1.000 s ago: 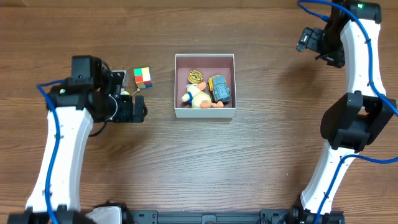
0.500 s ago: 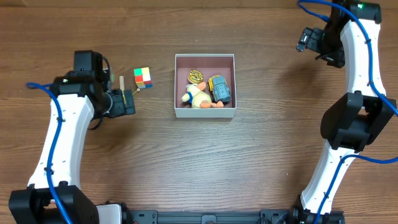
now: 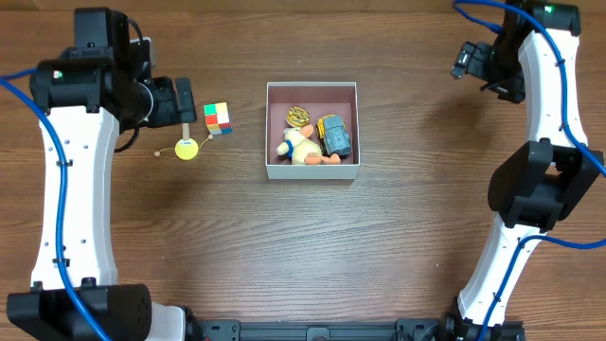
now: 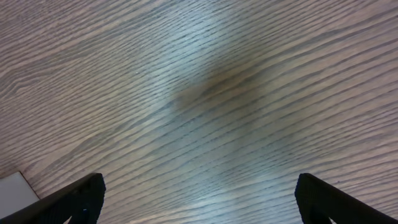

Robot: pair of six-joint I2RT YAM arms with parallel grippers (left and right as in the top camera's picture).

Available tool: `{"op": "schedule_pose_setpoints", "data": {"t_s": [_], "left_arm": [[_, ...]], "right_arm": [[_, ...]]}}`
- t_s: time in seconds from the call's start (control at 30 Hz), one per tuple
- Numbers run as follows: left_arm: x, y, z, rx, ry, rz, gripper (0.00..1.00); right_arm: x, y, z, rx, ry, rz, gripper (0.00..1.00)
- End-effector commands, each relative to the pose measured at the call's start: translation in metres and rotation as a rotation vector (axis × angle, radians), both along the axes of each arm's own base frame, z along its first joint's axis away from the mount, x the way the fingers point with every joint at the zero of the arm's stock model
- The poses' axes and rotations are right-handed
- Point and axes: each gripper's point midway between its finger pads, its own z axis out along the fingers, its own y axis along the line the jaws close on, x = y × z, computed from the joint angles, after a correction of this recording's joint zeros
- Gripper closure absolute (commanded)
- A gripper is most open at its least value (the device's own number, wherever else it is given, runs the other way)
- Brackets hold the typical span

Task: Pack container
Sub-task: 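Raise the left gripper and move it over the Rubik's cube, then lower the left gripper onto the Rubik's cube and close on it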

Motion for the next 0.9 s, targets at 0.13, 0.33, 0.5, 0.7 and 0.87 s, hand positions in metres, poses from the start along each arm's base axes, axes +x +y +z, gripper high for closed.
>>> {"op": "schedule_pose_setpoints", "data": {"t_s": [0.13,0.33,0.5,0.7,0.87], "left_arm": [[0.011,-0.027,0.003,0.047,0.005,-0.097,0.0],[0.031,-0.035,-0.026,0.23,0.125,-0.126,0.0],[0.051,-0.045,-0.064,0.136,0.191,-0.139,0.0],[0.059,-0.044,-0.093,0.12,0.247,-0.074,0.0],[0.06,-0.043,-0.096,0.068,0.259,0.141,0.0]], "right_arm": [[0.001,0.0,0.015,-0.004,-0.038,0.0,0.0],[0.001,0.0,0.015,-0.004,-0.038,0.0,0.0],[0.001,0.0,0.015,-0.004,-0.038,0.0,0.0],[0.001,0.0,0.015,-0.004,-0.038,0.0,0.0],[0.001,0.0,0.015,-0.004,-0.038,0.0,0.0]]}}
